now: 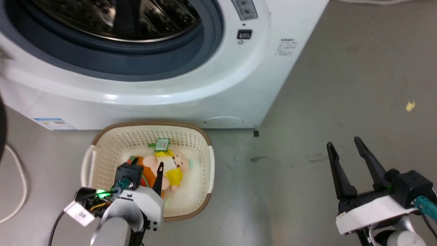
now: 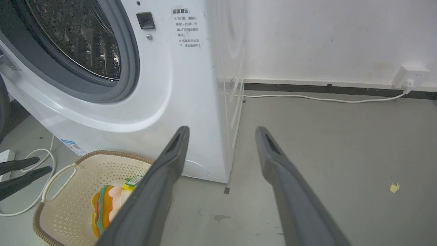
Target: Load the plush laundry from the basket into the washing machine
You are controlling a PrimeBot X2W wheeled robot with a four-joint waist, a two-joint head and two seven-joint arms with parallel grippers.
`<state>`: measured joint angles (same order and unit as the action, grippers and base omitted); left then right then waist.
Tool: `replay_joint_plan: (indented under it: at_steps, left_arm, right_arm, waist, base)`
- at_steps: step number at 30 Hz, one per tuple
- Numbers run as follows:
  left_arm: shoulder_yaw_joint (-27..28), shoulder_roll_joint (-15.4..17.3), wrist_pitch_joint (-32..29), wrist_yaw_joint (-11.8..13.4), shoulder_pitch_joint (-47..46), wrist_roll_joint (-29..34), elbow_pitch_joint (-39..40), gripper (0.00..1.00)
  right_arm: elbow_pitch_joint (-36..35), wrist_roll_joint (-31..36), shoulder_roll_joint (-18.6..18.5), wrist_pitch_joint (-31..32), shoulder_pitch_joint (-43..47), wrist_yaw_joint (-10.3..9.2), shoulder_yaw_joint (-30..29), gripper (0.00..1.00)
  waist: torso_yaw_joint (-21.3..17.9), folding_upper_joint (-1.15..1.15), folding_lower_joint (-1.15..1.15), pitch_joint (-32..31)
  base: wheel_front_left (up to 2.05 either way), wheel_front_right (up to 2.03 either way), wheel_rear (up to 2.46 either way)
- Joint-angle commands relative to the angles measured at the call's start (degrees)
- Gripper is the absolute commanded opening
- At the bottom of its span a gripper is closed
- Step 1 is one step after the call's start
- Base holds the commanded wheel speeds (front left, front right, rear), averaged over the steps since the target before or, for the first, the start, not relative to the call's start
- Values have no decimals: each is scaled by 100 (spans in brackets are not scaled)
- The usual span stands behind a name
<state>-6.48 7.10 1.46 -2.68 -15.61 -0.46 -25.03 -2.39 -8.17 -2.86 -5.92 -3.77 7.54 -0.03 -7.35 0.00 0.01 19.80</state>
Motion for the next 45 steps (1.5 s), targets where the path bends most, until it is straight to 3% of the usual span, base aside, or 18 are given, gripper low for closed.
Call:
replay_joint_plan:
  at_steps: [1, 15, 45]
  left_arm:
    - [-33, 68, -26, -25, -181, -60, -158, 100]
    - [-309, 552, -564, -120, -1001, -260, -1280, 100]
    - [-2003, 1528, -1916, -282, -3148, -433, -2964, 100]
  right_arm:
    - [-48, -73, -1, -52, -115, -2, 6, 100]
    - [-85, -520, -1, -219, -278, -3, 121, 100]
    - [-261, -1279, -1, -577, -300, -4, 131, 100]
  waist:
    - [-112, 0, -1, 157]
    - [-536, 0, -1, 972]
    - [-1041, 0, -1, 2621]
  base:
    - [0, 0, 0]
    - [0, 0, 0]
    - [1, 1, 1]
